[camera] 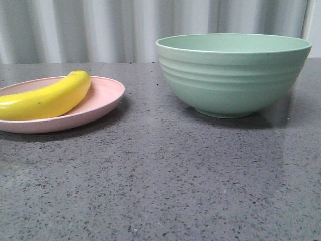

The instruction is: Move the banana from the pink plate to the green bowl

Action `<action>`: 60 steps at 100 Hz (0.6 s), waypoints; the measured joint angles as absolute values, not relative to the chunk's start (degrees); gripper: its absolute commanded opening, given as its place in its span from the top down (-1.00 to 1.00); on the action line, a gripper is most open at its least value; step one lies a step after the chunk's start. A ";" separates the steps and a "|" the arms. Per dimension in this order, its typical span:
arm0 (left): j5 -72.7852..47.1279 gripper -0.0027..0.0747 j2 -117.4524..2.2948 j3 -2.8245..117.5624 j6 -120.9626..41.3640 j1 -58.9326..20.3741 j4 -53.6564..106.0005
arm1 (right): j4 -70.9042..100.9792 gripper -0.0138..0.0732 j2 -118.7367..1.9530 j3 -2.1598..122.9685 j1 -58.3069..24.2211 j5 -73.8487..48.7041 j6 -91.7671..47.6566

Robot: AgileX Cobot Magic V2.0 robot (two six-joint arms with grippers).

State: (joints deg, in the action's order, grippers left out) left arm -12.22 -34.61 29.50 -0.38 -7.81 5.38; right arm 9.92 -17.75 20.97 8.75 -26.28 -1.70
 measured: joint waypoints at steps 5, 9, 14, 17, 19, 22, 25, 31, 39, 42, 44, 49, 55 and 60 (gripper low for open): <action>-13.01 -0.24 -37.42 30.99 -0.38 -10.13 5.38 | 9.92 0.82 -17.75 20.97 8.75 -25.93 -1.70; -14.04 -0.24 -39.98 32.16 -0.49 -12.19 5.38 | 9.92 0.82 -17.75 20.97 8.75 -25.78 -1.70; -15.55 -0.24 -43.17 33.92 -0.49 -14.59 5.38 | 9.94 0.82 -17.75 20.97 8.75 -25.78 -1.70; -16.52 -0.24 -45.00 35.31 -0.49 -15.95 5.38 | 9.94 0.82 -17.75 20.97 8.75 -25.78 -1.70; -17.24 -0.24 -46.38 36.15 -0.49 -16.96 5.38 | 9.94 0.82 -17.75 20.97 8.75 -25.78 -1.70; -18.04 -0.24 -48.23 37.30 -0.49 -18.24 5.38 | 9.94 0.82 -17.75 20.97 8.75 -25.78 -1.70; -18.81 -0.24 -50.57 38.41 -0.49 -19.72 5.38 | 9.94 0.82 -17.75 20.97 8.75 -25.78 -1.70; -19.93 -0.24 -54.30 40.78 -0.49 -21.76 5.38 | 10.04 0.82 -17.75 20.97 8.75 -25.78 -1.70; -22.12 -0.24 -59.45 43.60 -0.49 -23.96 5.38 | 10.04 0.82 -17.75 20.97 8.75 -25.78 -1.70; -23.14 -0.24 -61.07 44.66 -0.49 -24.31 5.38 | 10.04 0.82 -17.75 20.97 8.75 -25.78 -1.70; -24.08 -0.24 -62.27 45.47 -0.49 -24.64 5.38 | 10.04 0.82 -17.75 20.97 8.75 -25.78 -1.70; -26.40 -0.24 -64.99 47.29 -0.49 -25.03 5.38 | 10.04 0.82 -17.75 20.97 8.75 -25.78 -1.70; -29.14 -0.24 -67.85 49.40 -0.49 -25.25 5.38 | 10.04 0.82 -17.75 20.97 8.75 -25.78 -1.70; -31.60 -0.24 -70.40 50.83 -0.59 -25.25 5.38 | 10.04 0.82 -17.75 20.97 8.75 -25.78 -1.70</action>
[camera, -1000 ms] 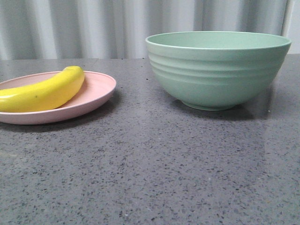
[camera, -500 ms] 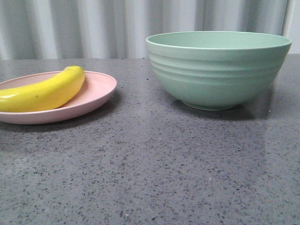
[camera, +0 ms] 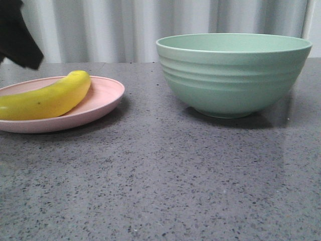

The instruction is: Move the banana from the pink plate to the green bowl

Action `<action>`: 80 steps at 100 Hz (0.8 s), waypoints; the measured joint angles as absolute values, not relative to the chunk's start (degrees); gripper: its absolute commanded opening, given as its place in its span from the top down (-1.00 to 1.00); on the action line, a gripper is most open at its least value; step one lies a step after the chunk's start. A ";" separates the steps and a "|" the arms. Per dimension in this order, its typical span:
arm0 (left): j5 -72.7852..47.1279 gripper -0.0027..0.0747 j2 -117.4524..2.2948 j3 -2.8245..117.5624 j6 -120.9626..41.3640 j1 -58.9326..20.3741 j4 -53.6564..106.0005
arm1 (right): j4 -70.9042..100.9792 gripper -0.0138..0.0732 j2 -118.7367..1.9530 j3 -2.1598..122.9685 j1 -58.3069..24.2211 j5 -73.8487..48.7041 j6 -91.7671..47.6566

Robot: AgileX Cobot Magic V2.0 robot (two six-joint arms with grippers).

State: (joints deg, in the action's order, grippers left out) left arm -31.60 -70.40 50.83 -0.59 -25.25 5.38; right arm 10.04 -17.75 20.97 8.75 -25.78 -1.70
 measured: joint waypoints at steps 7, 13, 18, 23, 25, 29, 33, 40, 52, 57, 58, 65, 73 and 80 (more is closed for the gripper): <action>-33.61 -0.24 -73.04 52.36 -1.59 -25.25 5.48 | 10.04 0.82 -17.75 20.97 8.75 -25.78 -1.70; -34.62 -0.24 -74.65 53.18 -3.13 -25.25 6.24 | 10.04 0.82 -17.75 20.97 8.75 -25.78 -1.70; -35.22 -0.24 -75.80 53.56 -4.49 -25.25 7.21 | 10.04 0.82 -17.75 20.97 8.75 -25.78 -1.70; -35.94 -0.24 -76.82 53.96 -5.69 -25.25 7.82 | 10.04 0.82 -17.75 20.97 8.75 -25.78 -1.70; -36.12 -0.24 -77.03 54.08 -5.95 -25.25 7.97 | 10.04 0.82 -17.75 20.97 8.75 -25.78 -1.70; -36.58 -0.24 -77.65 54.19 -6.70 -25.25 8.09 | 10.04 0.82 -17.75 20.97 8.75 -25.78 -1.70; -37.13 -0.24 -78.18 54.31 -7.18 -25.25 8.30 | 10.04 0.82 -17.75 20.97 8.75 -25.78 -1.70; -37.60 -0.24 -79.16 54.44 -7.83 -25.25 8.30 | 10.04 0.82 -17.75 20.97 8.75 -25.78 -1.70; -37.81 -0.21 -80.64 54.44 -8.37 -25.25 8.30 | 10.04 0.82 -17.75 20.97 8.75 -25.78 -1.70; -37.81 -0.15 -81.15 54.44 -8.61 -25.25 8.30 | 10.04 0.82 -17.75 20.97 8.75 -25.78 -1.70; -37.81 -0.13 -81.27 54.44 -8.61 -25.25 8.30 | 10.04 0.82 -17.75 20.97 8.75 -25.78 -1.70; -37.81 0.03 -81.69 54.44 -8.70 -25.25 8.30 | 10.04 0.82 -17.75 20.97 8.75 -25.78 -1.70; -37.84 0.30 -82.10 54.54 -8.73 -25.25 8.30 | 10.04 0.82 -17.75 20.97 8.75 -25.69 -1.70; -37.84 0.61 -82.38 54.54 -8.85 -25.25 8.35 | 10.04 0.82 -17.75 20.97 8.75 -25.69 -1.70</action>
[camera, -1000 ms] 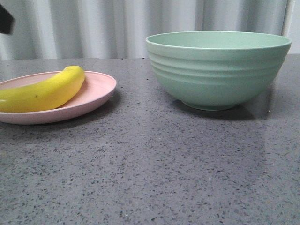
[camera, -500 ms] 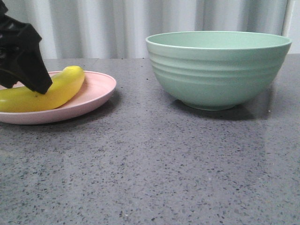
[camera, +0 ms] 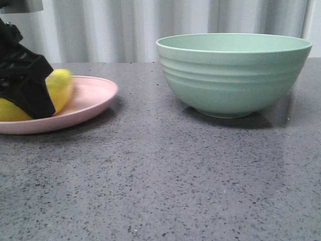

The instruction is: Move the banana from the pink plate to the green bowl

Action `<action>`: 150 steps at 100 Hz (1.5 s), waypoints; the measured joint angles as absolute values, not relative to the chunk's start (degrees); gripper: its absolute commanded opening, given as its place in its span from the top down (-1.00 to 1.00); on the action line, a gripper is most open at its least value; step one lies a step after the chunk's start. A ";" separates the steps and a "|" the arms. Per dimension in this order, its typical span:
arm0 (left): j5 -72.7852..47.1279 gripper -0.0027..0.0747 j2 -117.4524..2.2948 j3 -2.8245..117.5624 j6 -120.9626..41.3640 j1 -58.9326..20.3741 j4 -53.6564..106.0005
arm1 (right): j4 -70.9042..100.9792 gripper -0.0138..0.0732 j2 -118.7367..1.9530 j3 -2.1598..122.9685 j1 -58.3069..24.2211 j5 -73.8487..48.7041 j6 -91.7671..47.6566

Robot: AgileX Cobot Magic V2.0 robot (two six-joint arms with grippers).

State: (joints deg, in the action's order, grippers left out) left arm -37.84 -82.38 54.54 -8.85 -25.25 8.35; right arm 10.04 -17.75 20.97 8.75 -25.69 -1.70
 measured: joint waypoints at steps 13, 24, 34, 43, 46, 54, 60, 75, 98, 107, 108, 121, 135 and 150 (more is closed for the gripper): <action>-37.84 0.98 -82.38 54.76 -9.08 -25.25 8.35 | 10.04 0.82 -17.75 21.21 8.75 -26.45 -1.70; -38.85 0.98 -82.60 55.89 -9.22 -25.25 8.24 | 10.04 0.82 -18.25 22.92 8.75 -29.80 -1.70; -40.19 0.98 -82.60 58.03 -10.04 -25.64 8.11 | 10.04 0.81 -19.43 25.90 8.30 -33.26 -1.70; -42.73 0.98 -82.60 60.76 -11.32 -26.95 7.87 | 10.83 0.65 -21.51 29.17 6.68 -36.47 -2.11; -43.66 0.98 -82.47 61.61 -11.57 -27.65 7.87 | 11.43 0.55 -22.36 30.21 5.80 -37.45 -2.80; -45.98 0.98 -81.75 63.55 -12.40 -30.40 7.87 | 13.58 0.21 -25.59 33.21 3.46 -40.18 -4.07; -46.74 0.98 -80.80 64.77 -12.92 -32.65 7.87 | 15.29 -0.09 -28.21 35.67 1.34 -41.73 -4.53; -47.43 0.98 -78.13 66.74 -13.48 -39.16 7.87 | 18.11 -0.28 -36.42 41.14 -3.48 -44.06 -4.99; -47.43 0.98 -76.91 67.10 -13.66 -45.92 8.11 | 23.16 -0.28 -49.45 50.51 -10.02 -44.41 -5.10; -47.31 0.98 -76.91 67.10 -13.66 -47.47 8.11 | 24.33 -0.28 -54.95 54.08 -12.61 -44.13 -5.10; -47.31 0.98 -76.91 67.10 -13.66 -47.65 8.11 | 24.39 -0.28 -55.80 54.34 -12.81 -43.99 -5.10; -46.52 0.98 -76.91 67.10 -13.75 -48.64 8.11 | 25.81 -0.28 -63.08 58.76 -16.34 -42.13 -5.10; -46.09 0.98 -76.91 67.10 -13.75 -48.64 8.11 | 28.12 -0.28 -70.43 62.92 -18.67 -40.59 -5.10; -46.00 0.98 -76.91 67.10 -13.75 -48.64 8.11 | 31.53 -0.28 -76.38 66.97 -19.29 -39.93 -5.10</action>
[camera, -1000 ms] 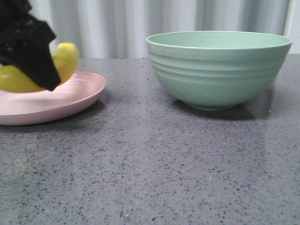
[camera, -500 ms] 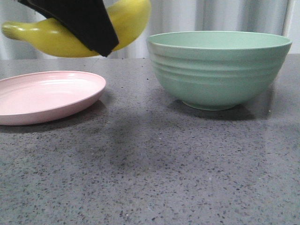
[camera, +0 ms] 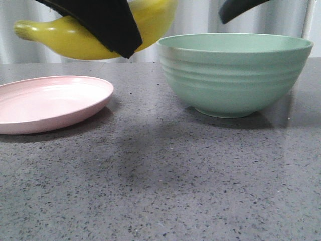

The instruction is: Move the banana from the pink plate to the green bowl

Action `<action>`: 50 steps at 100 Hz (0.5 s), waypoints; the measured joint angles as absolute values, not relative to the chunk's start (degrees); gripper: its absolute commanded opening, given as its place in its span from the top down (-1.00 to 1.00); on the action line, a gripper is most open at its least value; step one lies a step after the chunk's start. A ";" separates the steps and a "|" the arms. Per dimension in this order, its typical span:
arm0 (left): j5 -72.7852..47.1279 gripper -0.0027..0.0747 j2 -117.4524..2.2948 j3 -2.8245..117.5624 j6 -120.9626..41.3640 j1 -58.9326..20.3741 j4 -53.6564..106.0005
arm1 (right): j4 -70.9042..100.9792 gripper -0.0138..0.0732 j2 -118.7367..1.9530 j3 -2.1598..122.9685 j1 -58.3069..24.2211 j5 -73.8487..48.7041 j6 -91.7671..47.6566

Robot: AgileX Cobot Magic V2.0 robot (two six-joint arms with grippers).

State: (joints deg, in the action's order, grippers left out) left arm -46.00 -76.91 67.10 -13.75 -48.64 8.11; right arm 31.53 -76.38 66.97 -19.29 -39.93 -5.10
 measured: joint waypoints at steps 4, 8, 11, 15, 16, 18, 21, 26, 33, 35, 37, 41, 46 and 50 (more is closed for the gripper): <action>-46.00 0.98 -76.91 67.10 -13.75 -48.64 8.11 | 32.26 -0.28 -77.59 68.02 -19.34 -39.79 -5.10; -46.00 0.98 -76.91 67.10 -13.75 -48.64 8.11 | 33.03 -0.28 -78.55 69.03 -19.43 -39.67 -5.10; -46.00 0.98 -76.91 67.10 -13.75 -48.64 8.11 | 33.29 -0.28 -79.45 69.64 -19.55 -39.52 -5.10; -46.00 0.98 -76.91 67.10 -13.75 -48.64 8.11 | 33.70 -0.28 -80.31 70.50 -19.66 -39.36 -5.10; -46.00 0.98 -76.91 67.10 -13.75 -48.64 8.11 | 33.69 -0.28 -80.63 70.65 -19.70 -39.26 -5.10; -46.00 0.98 -76.91 67.10 -13.75 -48.64 8.11 | 33.95 -0.28 -81.13 71.06 -19.80 -39.21 -5.10; -46.00 0.98 -76.91 67.10 -13.75 -48.64 8.11 | 34.19 -0.28 -81.77 71.62 -20.05 -39.00 -5.10; -46.00 0.98 -76.91 67.10 -13.75 -48.64 8.11 | 34.74 -0.28 -82.92 72.71 -20.44 -38.96 -5.10; -46.00 0.98 -76.91 67.10 -13.75 -48.64 8.11 | 34.99 -0.28 -84.53 73.90 -21.21 -38.96 -5.10; -46.00 0.98 -76.91 67.10 -13.75 -48.64 8.11 | 34.99 -0.28 -84.98 74.08 -21.31 -38.96 -5.10; -46.00 0.98 -76.91 67.10 -13.75 -48.64 8.11 | 35.04 -0.28 -85.40 74.41 -21.71 -38.92 -5.10; -46.00 0.98 -76.91 67.10 -13.75 -48.64 8.11 | 35.13 -0.28 -86.04 74.71 -22.08 -38.81 -5.21; -46.00 0.98 -76.91 67.10 -13.75 -48.64 8.11 | 35.13 -0.28 -86.91 75.17 -22.75 -38.55 -5.41; -46.00 0.98 -76.91 67.10 -13.75 -48.64 8.11 | 35.27 -0.28 -87.34 75.41 -23.27 -38.55 -5.51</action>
